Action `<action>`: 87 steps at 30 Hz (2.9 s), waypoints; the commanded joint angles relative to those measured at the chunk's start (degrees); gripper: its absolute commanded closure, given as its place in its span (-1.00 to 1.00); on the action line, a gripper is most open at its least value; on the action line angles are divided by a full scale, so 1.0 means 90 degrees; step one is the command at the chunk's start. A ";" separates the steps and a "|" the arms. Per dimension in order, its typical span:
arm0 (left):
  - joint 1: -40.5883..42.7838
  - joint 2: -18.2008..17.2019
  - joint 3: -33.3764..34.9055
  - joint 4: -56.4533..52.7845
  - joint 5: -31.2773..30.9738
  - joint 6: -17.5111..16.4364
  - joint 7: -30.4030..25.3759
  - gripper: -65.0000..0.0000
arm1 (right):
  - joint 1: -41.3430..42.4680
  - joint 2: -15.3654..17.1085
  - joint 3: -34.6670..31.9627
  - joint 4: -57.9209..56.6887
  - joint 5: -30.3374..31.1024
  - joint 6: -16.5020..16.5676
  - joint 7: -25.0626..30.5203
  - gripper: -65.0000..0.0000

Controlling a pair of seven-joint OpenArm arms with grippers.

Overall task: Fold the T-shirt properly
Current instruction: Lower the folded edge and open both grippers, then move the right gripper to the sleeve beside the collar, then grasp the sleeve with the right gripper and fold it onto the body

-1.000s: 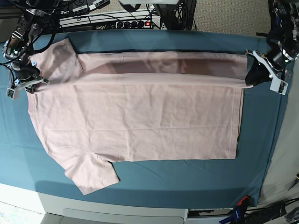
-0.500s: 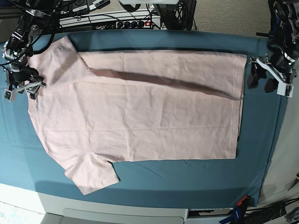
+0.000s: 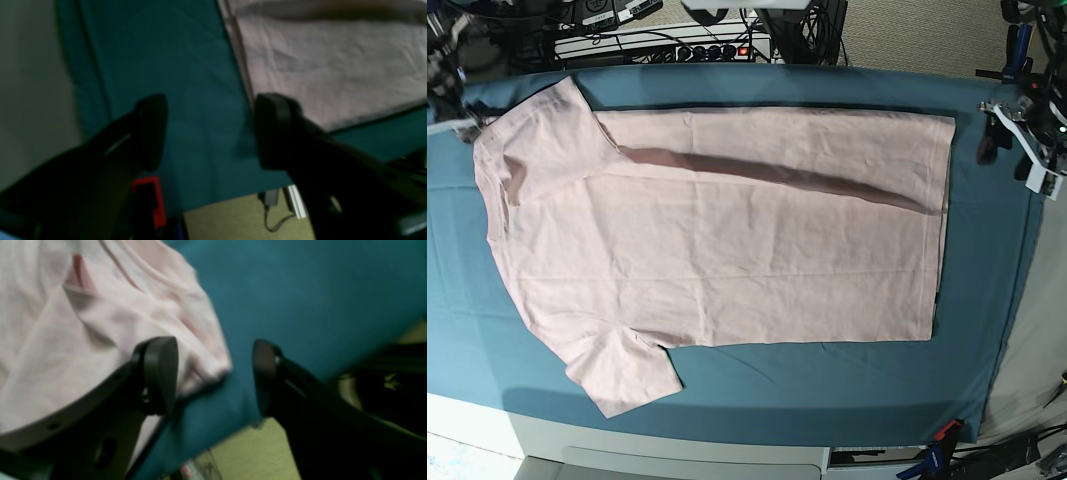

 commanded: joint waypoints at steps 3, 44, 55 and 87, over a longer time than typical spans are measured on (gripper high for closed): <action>0.0015 -0.0134 -0.0177 0.0131 -0.0124 -0.0102 -0.0068 -0.27 | -0.0311 -0.0027 0.0597 0.0087 0.0872 0.0372 -0.0233 -0.08; 0.0012 -0.0134 -0.0177 0.0131 -0.0114 -0.0100 -0.0024 -0.27 | -0.0345 -0.1270 -0.0457 0.0087 0.1960 0.1030 -0.0058 -0.08; 0.0012 -0.0131 -0.0177 0.0131 -0.0114 -0.0097 -0.0022 -0.27 | -0.0284 -0.1268 -0.0627 0.0090 0.1948 0.1030 -0.0313 -0.07; 0.0012 -0.0131 -0.0177 0.0131 -0.0114 -0.0097 0.0027 -0.09 | -0.0787 -0.1530 -0.0590 0.2276 0.2302 0.1717 -0.0549 1.00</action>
